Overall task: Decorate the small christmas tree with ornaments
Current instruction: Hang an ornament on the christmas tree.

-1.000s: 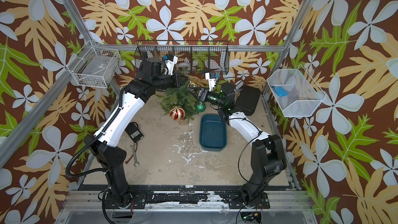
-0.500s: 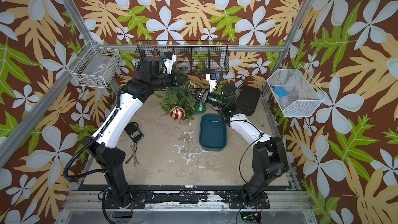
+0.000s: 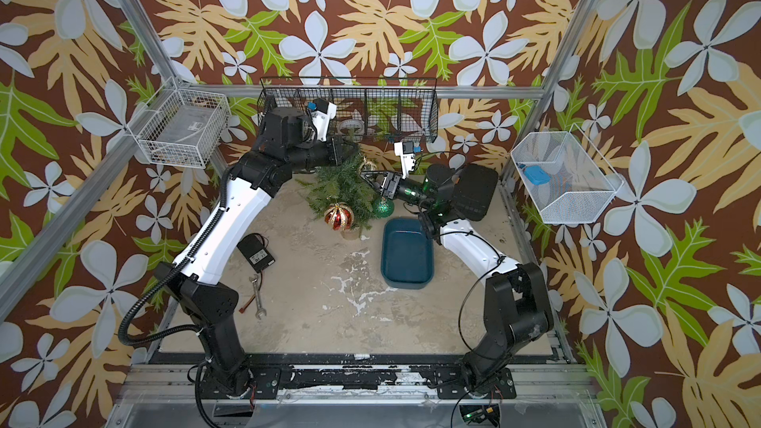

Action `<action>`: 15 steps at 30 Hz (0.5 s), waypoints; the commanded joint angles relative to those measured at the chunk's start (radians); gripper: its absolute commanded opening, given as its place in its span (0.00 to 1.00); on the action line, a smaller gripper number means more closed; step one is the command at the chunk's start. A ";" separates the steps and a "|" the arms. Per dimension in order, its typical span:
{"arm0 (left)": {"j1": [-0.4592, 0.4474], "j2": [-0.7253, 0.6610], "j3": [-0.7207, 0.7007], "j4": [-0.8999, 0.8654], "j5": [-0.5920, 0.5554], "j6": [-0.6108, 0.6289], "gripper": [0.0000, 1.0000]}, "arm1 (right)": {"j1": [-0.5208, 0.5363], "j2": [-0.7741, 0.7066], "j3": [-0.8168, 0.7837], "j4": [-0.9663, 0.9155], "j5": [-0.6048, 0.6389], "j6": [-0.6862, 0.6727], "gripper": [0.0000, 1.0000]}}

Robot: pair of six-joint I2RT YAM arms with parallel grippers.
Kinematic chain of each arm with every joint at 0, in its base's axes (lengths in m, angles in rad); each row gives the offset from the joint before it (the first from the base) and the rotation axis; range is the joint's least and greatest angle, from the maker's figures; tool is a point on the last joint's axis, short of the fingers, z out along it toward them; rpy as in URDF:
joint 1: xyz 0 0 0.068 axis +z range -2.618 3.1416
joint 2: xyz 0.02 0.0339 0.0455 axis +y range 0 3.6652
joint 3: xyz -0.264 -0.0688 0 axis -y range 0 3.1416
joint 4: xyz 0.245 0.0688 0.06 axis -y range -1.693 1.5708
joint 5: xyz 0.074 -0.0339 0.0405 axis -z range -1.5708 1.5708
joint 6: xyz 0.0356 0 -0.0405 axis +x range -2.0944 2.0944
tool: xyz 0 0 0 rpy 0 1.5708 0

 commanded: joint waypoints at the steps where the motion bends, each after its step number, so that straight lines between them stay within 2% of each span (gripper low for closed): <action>1: 0.003 -0.009 0.006 -0.017 0.008 0.001 0.00 | -0.001 0.002 -0.006 0.058 -0.020 0.019 0.53; 15: 0.003 0.038 0.045 -0.047 -0.031 0.008 0.00 | 0.001 0.035 0.019 0.038 -0.023 0.012 0.53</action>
